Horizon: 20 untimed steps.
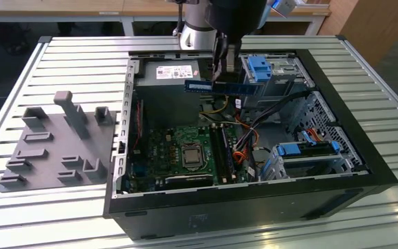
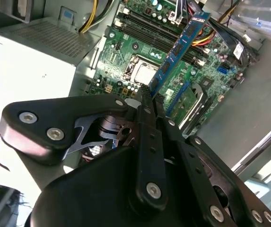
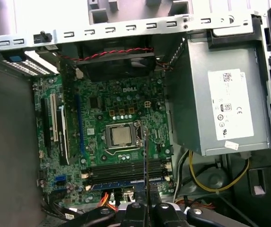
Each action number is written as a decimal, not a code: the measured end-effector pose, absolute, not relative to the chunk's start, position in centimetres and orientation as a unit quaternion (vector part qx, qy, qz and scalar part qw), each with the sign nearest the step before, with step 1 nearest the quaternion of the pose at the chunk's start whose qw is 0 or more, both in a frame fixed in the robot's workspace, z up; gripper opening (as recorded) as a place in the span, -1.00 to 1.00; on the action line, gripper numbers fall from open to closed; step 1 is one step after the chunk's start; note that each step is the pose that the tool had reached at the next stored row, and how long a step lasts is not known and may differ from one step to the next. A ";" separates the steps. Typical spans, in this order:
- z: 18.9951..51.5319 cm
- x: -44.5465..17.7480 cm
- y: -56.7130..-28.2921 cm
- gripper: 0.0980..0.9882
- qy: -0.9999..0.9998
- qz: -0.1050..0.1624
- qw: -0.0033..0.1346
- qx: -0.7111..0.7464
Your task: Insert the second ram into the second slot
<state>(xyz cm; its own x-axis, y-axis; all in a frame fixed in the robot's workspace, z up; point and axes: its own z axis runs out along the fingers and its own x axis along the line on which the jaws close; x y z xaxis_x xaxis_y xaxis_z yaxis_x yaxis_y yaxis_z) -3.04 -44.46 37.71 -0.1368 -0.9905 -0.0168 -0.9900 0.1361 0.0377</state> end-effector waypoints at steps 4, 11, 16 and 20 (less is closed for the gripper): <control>37.7 -3.0 -44.5 -0.91 -0.772 -0.020 0.005 0.635; 37.6 -3.0 -44.5 -0.91 -0.797 -0.020 0.005 0.603; 37.6 -3.0 -44.5 -0.91 -0.811 -0.020 0.004 0.585; 37.6 -3.0 -44.5 -0.91 -0.820 -0.020 0.004 0.572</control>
<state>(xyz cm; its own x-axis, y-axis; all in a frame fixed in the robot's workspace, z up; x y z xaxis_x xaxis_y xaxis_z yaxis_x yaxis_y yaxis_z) -3.04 -44.46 37.60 -0.3461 -0.9381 -0.0167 -0.9377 0.3453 0.0377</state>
